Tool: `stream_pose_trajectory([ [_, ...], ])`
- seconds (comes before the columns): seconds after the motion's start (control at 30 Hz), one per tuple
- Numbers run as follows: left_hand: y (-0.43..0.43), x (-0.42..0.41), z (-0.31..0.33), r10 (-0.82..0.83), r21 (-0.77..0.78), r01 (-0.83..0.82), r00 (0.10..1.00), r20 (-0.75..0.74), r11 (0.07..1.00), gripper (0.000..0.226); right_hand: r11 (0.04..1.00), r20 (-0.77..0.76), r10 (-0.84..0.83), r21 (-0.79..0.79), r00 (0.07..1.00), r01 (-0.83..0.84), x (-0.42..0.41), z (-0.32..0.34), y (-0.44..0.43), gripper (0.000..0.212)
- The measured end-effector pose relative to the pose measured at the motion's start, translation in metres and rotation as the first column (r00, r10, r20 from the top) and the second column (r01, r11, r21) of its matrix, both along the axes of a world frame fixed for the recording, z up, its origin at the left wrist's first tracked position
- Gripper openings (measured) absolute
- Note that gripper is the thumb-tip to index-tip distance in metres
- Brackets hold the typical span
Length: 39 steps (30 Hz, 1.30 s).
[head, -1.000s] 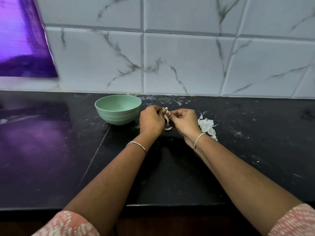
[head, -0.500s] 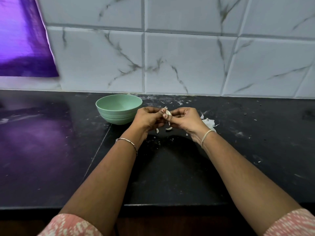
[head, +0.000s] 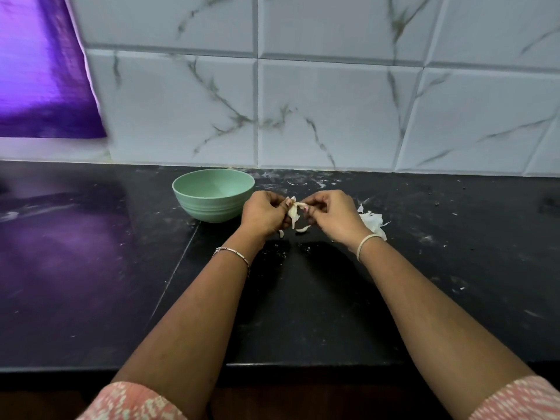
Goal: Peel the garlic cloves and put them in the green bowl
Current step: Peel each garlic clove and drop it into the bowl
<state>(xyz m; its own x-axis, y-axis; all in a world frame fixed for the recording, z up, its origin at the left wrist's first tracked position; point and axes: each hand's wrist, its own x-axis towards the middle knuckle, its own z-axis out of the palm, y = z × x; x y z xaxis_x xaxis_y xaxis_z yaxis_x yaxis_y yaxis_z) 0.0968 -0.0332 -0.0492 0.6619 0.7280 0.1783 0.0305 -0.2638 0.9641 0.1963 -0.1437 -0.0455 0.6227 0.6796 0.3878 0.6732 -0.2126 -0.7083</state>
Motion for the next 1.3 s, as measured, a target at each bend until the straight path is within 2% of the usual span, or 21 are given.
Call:
stream_pose_trajectory([
  [0.1,0.003,-0.004,0.005,0.016,-0.151,-0.003,0.996,0.086,0.989,0.014,0.993,0.216,-0.047,-0.092,0.975,0.068,0.003,0.007,-0.010,0.016],
  [0.23,0.001,-0.009,0.010,-0.036,-0.334,0.098,0.982,0.187,0.938,0.019,0.972,0.285,0.037,-0.233,0.958,0.032,0.000,0.005,-0.013,0.023],
  [0.3,0.000,-0.011,0.010,-0.054,-0.376,0.125,0.980,0.194,0.918,0.018,0.972,0.286,0.043,-0.235,0.957,0.026,-0.001,0.003,-0.011,0.024],
  [0.37,0.000,-0.010,0.009,-0.059,-0.398,0.134,0.979,0.196,0.907,0.013,0.996,0.189,0.004,-0.093,0.982,0.014,-0.002,0.004,-0.008,0.019],
  [0.43,0.000,-0.010,0.008,-0.058,-0.405,0.147,0.973,0.224,0.902,0.008,0.992,-0.111,0.034,0.128,0.993,-0.020,-0.005,0.006,-0.005,0.011],
  [0.47,-0.001,-0.010,0.008,-0.059,-0.403,0.157,0.967,0.246,0.902,0.007,0.976,-0.266,0.094,0.215,0.959,-0.036,-0.008,0.006,-0.005,0.008],
  [0.53,-0.003,-0.008,0.009,-0.060,-0.387,0.172,0.957,0.285,0.906,0.012,0.953,-0.458,0.199,0.298,0.867,-0.061,-0.014,0.007,-0.003,0.004],
  [0.6,-0.005,-0.008,0.009,-0.063,-0.370,0.185,0.946,0.319,0.911,0.014,0.947,-0.514,0.245,0.309,0.822,-0.089,-0.017,0.006,-0.002,0.005],
  [0.83,-0.005,-0.009,0.009,-0.098,-0.271,0.191,0.941,0.324,0.943,0.011,0.921,-0.461,0.269,0.378,0.846,-0.087,-0.018,0.004,0.001,0.019],
  [0.9,-0.007,-0.009,0.010,-0.100,-0.255,0.189,0.940,0.325,0.948,0.010,0.925,-0.410,0.247,0.371,0.878,-0.086,-0.017,0.004,0.001,0.014],
  [1.0,-0.011,-0.008,0.010,-0.117,-0.238,0.201,0.939,0.323,0.950,0.004,0.943,-0.300,0.169,0.325,0.939,-0.066,-0.012,0.001,0.003,0.013],
  [1.13,-0.012,-0.007,0.008,-0.080,-0.097,0.107,0.966,0.244,0.990,0.018,0.973,-0.099,0.069,0.226,0.993,-0.045,-0.007,0.000,0.006,0.016],
  [1.2,-0.010,-0.007,0.007,-0.034,-0.037,0.044,0.971,0.238,0.998,0.012,0.972,-0.138,0.093,0.228,0.986,-0.060,-0.009,0.001,0.005,0.017],
  [1.3,-0.009,-0.005,0.006,-0.002,0.090,-0.017,0.979,0.204,0.996,0.007,0.952,-0.317,0.198,0.286,0.928,-0.105,-0.013,0.003,0.003,0.008],
])
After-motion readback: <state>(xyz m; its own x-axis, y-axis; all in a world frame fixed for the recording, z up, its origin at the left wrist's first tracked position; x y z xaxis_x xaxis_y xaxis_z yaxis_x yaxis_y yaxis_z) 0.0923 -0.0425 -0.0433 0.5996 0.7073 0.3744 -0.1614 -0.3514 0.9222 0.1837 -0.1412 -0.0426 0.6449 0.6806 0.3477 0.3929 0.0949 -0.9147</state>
